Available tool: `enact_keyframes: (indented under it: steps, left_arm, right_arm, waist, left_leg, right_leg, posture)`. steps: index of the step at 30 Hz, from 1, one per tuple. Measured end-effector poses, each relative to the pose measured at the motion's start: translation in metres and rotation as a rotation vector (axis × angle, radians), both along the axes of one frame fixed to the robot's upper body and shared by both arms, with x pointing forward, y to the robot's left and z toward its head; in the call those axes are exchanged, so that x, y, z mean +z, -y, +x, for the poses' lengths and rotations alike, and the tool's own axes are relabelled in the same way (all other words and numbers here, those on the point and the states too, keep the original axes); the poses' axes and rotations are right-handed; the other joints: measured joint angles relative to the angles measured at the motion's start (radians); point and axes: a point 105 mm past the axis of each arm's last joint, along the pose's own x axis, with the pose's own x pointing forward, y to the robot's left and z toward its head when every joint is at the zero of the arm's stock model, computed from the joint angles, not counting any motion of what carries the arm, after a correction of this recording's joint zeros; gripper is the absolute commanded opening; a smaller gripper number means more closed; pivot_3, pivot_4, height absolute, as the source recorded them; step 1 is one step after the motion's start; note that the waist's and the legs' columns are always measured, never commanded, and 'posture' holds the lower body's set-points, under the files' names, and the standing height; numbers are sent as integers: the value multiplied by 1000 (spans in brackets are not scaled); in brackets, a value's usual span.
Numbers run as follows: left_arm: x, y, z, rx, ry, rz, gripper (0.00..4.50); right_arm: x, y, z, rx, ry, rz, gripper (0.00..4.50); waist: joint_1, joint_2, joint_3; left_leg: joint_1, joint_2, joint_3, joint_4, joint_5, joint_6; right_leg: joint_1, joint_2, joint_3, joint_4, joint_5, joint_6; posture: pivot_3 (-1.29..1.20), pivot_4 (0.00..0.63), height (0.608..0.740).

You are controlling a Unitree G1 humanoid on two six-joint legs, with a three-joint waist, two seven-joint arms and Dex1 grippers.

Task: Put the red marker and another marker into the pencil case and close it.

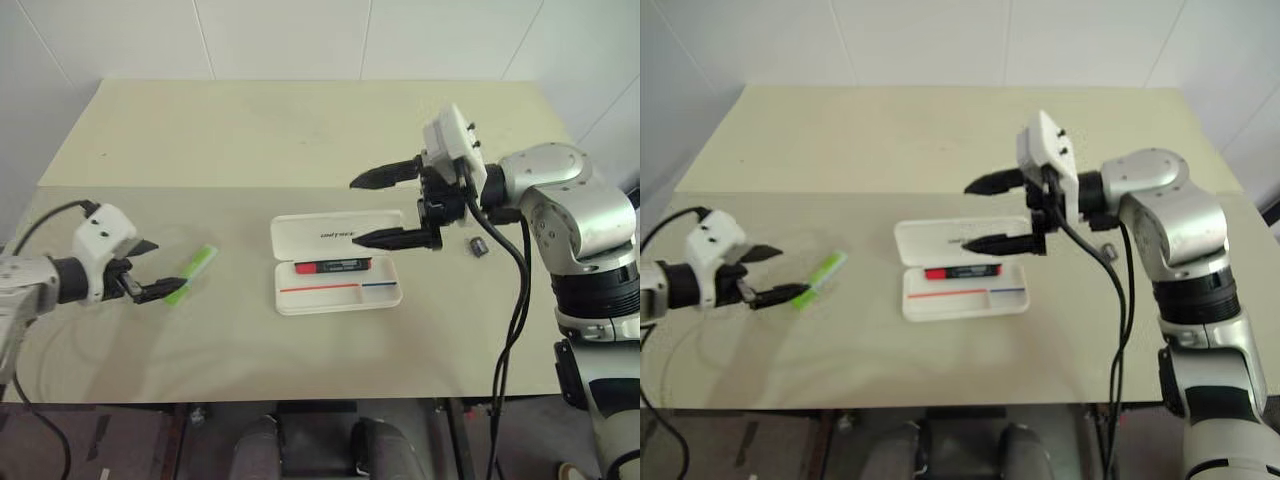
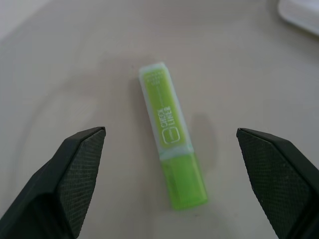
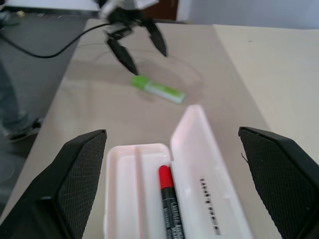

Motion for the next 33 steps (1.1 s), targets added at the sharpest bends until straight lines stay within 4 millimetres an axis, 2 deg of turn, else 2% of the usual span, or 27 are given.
enact_keyframes:
  steps: [5, 11, 22, 29, 30, 31, 33]
  left_arm:
    - [-1, 3, 17, 10, 26, -7, 4500]
    - [-29, 3, 32, 81, -41, -17, 4500]
    - [-32, 13, 41, 97, -68, 7, 4500]
    - [-36, 26, 39, 43, -79, 33, 2244]
    - [-36, 26, 39, 41, -79, 33, 2208]
    - [-35, 27, 39, 37, -78, 32, 1778]
    - [-35, 29, 37, 23, -87, 20, 1288]
  right_arm:
    - [2, -2, -6, 25, 17, -8, 4465]
    - [0, -4, -9, 33, 18, -19, 4465]
    - [-3, -5, -10, 7, 17, -23, 4465]
    - [-5, -4, -10, -4, 9, -28, 4500]
    - [-5, -4, -10, -4, 9, -28, 4500]
    - [-5, -4, -9, -5, 9, -29, 4500]
    - [-6, -3, -9, -13, 11, -33, 4500]
  waist:
    - [-3, 0, 0]
    - [-2, -1, 0]
    - [13, 2, -3]
    - [23, 3, -4]
    - [24, 3, -4]
    - [24, 3, -4]
    - [23, 3, -4]
  left_leg:
    - [1, 2, 2, 0, 0, 0]
    - [1, 2, 4, 0, 0, 0]
    - [4, 2, 4, 2, 0, 0]
    - [5, 2, 4, 2, 0, 0]
    - [5, 2, 4, 2, 0, 0]
    - [5, 2, 4, 2, 0, 0]
    - [4, 2, 4, 2, 0, 0]
  right_leg:
    - [-1, 1, 1, 1, 0, 0]
    - [-3, 2, 4, 6, 0, 0]
    - [-1, 1, 4, 5, 0, 0]
    - [0, 1, 5, 6, 0, 0]
    - [0, 1, 5, 5, 0, 0]
    - [0, 1, 5, 5, 0, 0]
    - [0, 1, 4, 5, 0, 0]
  posture:
    - [0, 150, 740]
    - [0, 150, 740]
    - [0, 150, 740]
    - [0, 150, 740]
    - [0, 150, 740]
    - [0, 150, 740]
    - [0, 150, 740]
